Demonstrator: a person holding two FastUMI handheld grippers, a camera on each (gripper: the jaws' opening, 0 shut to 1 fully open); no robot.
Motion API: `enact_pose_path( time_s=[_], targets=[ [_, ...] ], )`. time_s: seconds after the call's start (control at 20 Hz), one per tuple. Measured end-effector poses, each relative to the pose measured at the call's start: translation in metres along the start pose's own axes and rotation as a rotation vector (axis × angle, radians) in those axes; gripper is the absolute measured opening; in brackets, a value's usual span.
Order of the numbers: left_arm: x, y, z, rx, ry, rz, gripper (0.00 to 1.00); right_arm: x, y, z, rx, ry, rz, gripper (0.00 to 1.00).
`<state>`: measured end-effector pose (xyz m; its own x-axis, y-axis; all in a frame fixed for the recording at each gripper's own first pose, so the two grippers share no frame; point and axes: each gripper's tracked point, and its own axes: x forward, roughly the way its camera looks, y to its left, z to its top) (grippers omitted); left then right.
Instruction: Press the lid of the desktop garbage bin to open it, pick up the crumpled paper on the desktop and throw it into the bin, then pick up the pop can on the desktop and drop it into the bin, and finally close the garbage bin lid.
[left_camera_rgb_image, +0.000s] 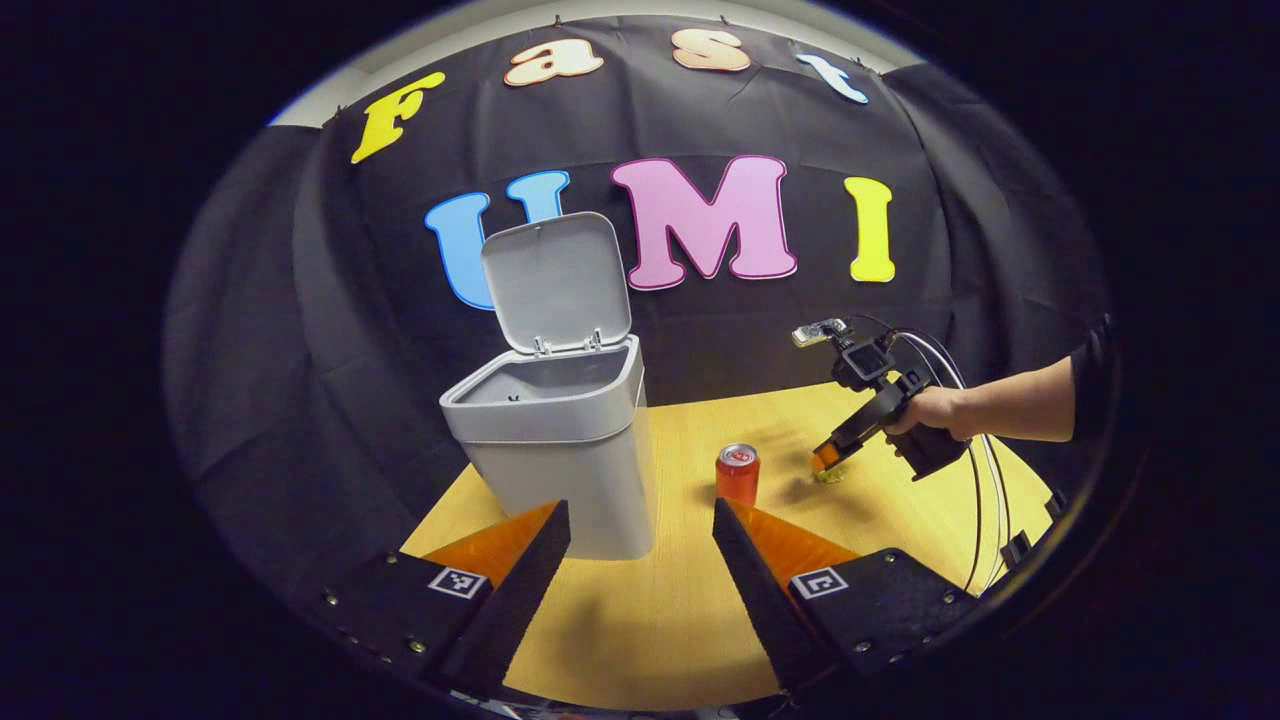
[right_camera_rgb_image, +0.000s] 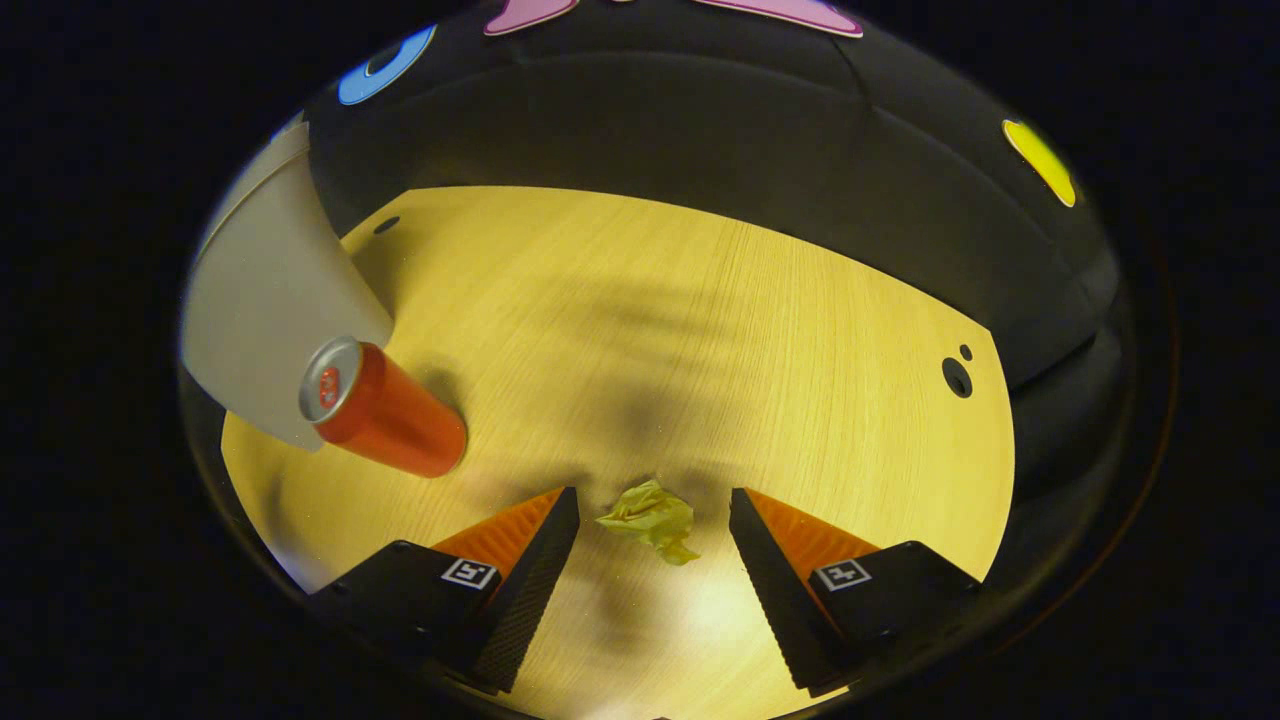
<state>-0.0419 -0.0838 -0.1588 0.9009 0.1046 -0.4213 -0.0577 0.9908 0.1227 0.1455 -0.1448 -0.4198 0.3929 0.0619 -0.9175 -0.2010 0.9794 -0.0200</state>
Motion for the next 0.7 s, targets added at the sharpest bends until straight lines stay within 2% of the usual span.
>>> enact_pose_path(
  time_s=[0.15, 0.35, 0.45, 0.55, 0.6, 0.65, 0.7],
  targets=[
    [0.005, -0.013, 0.002, -0.014, 0.005, -0.001, 0.95, 0.012, 0.007, -0.014, 0.02, 0.063, 0.049, 0.98],
    [0.011, -0.022, 0.005, -0.021, 0.008, -0.011, 0.95, 0.023, 0.006, -0.025, -0.031, 0.095, 0.042, 0.95],
    [0.014, -0.021, 0.006, -0.034, 0.012, -0.012, 0.95, 0.03, 0.011, -0.026, -0.001, 0.094, 0.063, 0.93],
    [0.016, -0.016, 0.006, -0.041, 0.015, -0.015, 0.95, 0.028, 0.008, -0.023, 0.021, 0.099, 0.057, 0.88],
    [0.017, -0.012, 0.007, -0.041, 0.013, -0.013, 0.95, 0.026, 0.009, -0.024, 0.028, 0.105, 0.054, 0.81],
    [0.017, -0.009, 0.008, -0.041, 0.009, -0.013, 0.95, 0.026, 0.009, -0.024, 0.03, 0.109, 0.053, 0.81],
    [0.019, -0.004, 0.008, -0.042, 0.011, -0.013, 0.95, 0.026, 0.008, -0.026, 0.037, 0.122, 0.051, 0.76]
  ],
)
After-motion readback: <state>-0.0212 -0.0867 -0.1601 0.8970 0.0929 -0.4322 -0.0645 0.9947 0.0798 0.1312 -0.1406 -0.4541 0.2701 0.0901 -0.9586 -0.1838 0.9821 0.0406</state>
